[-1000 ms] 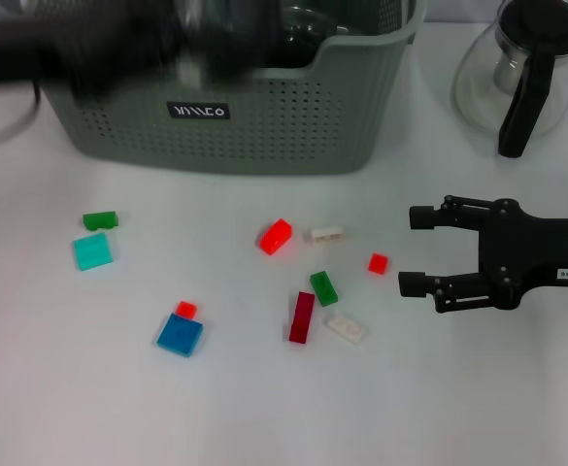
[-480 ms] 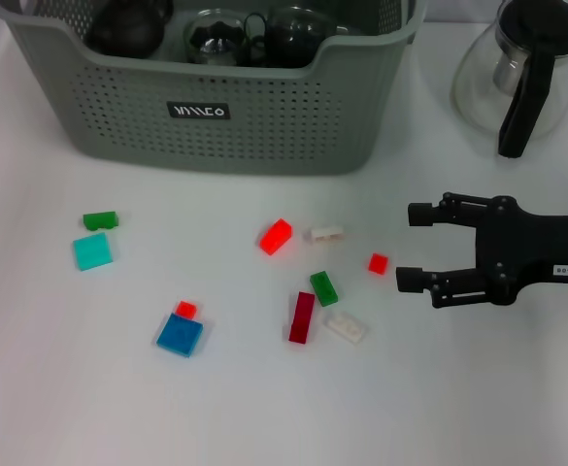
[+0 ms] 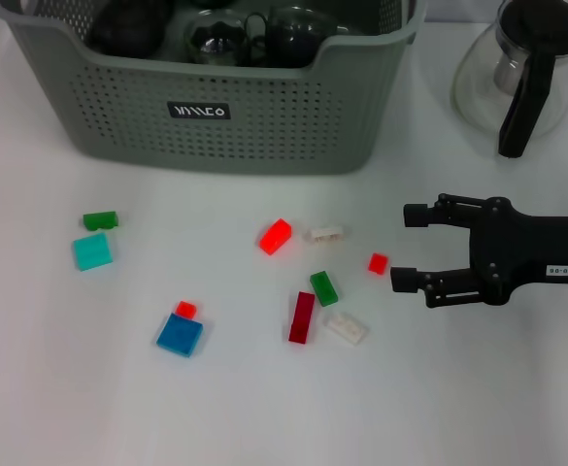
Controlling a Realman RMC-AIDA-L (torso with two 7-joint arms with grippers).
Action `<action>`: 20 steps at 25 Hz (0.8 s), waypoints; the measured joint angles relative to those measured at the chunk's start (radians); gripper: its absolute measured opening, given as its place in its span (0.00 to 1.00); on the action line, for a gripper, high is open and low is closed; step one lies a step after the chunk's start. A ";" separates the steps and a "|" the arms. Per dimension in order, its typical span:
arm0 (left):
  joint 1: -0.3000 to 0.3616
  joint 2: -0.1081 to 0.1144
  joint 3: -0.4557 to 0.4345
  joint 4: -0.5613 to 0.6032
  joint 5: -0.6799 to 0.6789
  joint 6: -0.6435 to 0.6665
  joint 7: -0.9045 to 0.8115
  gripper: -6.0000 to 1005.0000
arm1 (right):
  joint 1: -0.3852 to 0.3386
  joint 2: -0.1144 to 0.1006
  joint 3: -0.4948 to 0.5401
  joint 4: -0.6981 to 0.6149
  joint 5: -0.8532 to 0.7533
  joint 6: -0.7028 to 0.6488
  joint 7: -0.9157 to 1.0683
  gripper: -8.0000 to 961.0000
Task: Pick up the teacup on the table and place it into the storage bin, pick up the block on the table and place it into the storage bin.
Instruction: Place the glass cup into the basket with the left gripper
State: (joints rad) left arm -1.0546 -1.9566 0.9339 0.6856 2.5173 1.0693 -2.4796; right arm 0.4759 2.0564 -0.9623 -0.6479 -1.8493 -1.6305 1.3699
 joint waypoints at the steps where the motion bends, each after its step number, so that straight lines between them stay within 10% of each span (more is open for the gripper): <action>1: -0.003 -0.007 0.016 -0.019 0.023 -0.029 0.000 0.05 | 0.000 0.000 0.000 0.000 -0.002 0.000 0.000 0.99; 20: -0.039 -0.035 0.056 -0.113 0.151 -0.085 -0.034 0.15 | 0.001 -0.001 -0.003 0.010 -0.005 0.000 0.002 0.99</action>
State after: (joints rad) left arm -1.0934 -1.9918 0.9900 0.5730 2.6687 0.9845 -2.5133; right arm 0.4768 2.0552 -0.9649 -0.6376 -1.8547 -1.6307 1.3714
